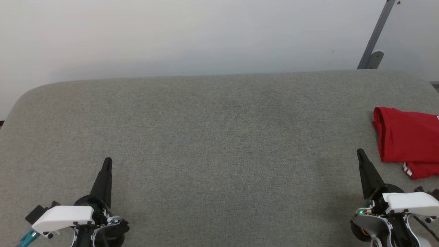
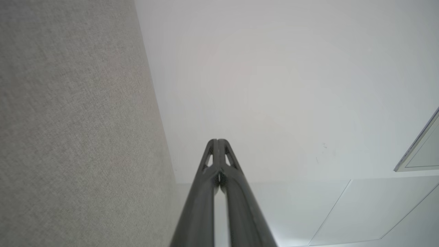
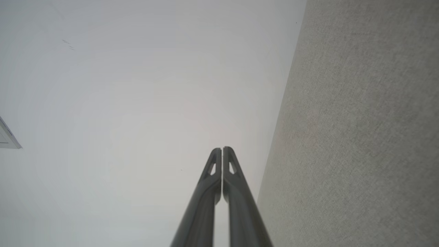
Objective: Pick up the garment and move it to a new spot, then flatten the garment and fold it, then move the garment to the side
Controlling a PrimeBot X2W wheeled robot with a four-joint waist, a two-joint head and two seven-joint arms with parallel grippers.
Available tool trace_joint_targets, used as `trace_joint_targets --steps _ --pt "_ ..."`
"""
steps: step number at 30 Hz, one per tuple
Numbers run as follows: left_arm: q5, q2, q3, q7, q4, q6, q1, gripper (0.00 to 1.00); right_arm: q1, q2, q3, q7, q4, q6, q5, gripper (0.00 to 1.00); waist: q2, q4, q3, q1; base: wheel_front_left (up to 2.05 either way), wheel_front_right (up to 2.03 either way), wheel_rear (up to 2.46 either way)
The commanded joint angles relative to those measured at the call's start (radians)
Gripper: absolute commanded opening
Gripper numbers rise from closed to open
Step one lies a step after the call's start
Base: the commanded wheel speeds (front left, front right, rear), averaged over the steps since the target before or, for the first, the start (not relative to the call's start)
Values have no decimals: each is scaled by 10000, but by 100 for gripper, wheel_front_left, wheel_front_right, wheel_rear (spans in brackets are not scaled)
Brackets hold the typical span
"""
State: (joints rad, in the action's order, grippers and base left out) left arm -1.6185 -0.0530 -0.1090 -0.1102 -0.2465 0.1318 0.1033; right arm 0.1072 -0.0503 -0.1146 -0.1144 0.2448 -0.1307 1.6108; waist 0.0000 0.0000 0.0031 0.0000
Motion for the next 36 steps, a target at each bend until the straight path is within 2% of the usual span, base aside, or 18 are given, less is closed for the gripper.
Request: trace_joint_targets --steps 1,36 --pt "39 12 -37 -40 0 -22 125 0 45 2 12 -25 8 0 40 0 0 0 0 0 0 0 0" --pt "59 24 -57 -62 -1 -22 129 0 45 2 14 -23 8 0 41 0 0 0 0 0 0 0 0"
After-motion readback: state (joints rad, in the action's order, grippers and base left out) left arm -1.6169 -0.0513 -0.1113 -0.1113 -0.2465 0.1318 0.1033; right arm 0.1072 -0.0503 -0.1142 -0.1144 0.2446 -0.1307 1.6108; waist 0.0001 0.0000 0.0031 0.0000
